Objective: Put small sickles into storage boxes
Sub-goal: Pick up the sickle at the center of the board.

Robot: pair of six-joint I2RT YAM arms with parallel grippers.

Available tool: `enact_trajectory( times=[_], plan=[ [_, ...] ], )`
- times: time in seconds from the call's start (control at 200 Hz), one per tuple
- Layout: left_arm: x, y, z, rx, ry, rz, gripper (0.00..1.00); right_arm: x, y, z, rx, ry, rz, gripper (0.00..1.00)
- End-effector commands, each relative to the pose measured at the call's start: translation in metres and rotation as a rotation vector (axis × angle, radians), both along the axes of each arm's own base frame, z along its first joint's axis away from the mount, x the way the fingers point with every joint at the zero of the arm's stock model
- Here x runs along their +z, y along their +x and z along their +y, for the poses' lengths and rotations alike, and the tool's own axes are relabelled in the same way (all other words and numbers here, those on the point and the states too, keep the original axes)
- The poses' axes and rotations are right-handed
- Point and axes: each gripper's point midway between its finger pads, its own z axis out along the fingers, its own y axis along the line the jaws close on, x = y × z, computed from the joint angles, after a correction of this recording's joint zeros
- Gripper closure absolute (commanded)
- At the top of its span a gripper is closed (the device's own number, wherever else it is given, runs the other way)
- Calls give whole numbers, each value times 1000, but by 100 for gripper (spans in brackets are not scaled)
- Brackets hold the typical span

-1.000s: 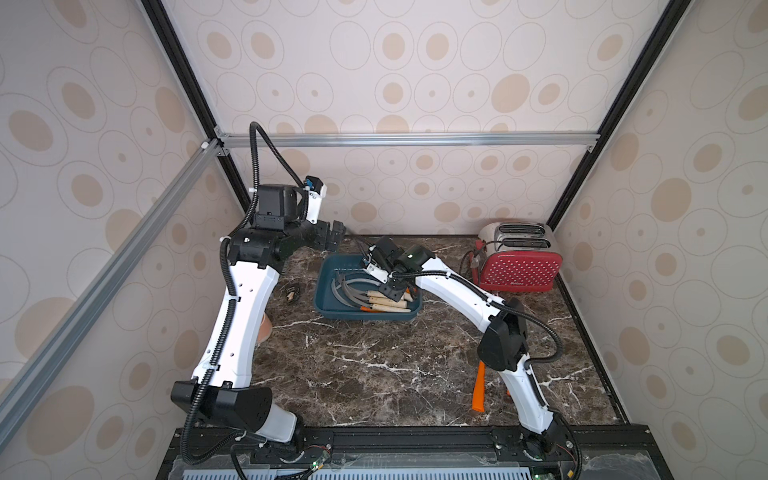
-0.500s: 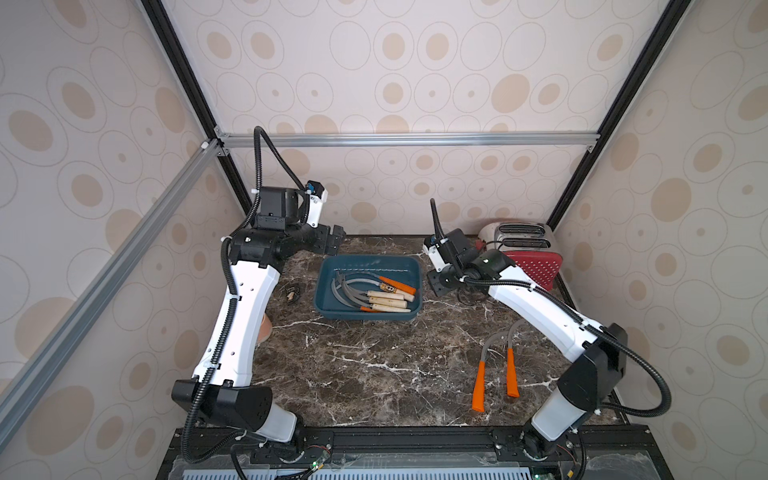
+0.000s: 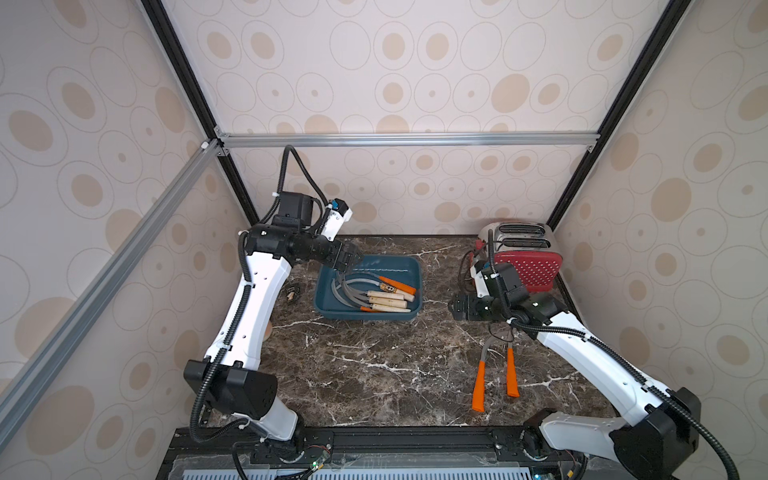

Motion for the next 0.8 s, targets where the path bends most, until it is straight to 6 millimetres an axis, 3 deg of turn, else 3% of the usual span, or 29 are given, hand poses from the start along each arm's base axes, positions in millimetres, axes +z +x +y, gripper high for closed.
enact_trajectory(
  times=[0.0,0.09,0.185,0.346,0.516,0.696,0.746,0.796],
  plan=[
    [0,-15,-5,-68,6,15,1,29,-5,0,-41,75,-12,0],
    [-3,-13,-5,-50,-5,21,1,33,-13,8,27,103,-15,0],
    [-9,-9,-2,-20,2,25,1,14,-20,31,88,265,-22,0],
    [-15,-1,4,41,22,25,1,-15,-30,31,66,275,62,1],
    [-23,-2,1,45,28,48,1,-46,-44,1,-69,165,154,20],
    [-30,-14,-9,4,73,35,1,-57,-64,-15,-116,99,246,39],
    [-33,-16,-12,-8,91,31,1,-61,-68,-17,-129,98,257,54],
    [-34,-19,-16,-16,89,32,1,-64,-71,-22,-150,85,268,57]
  ],
)
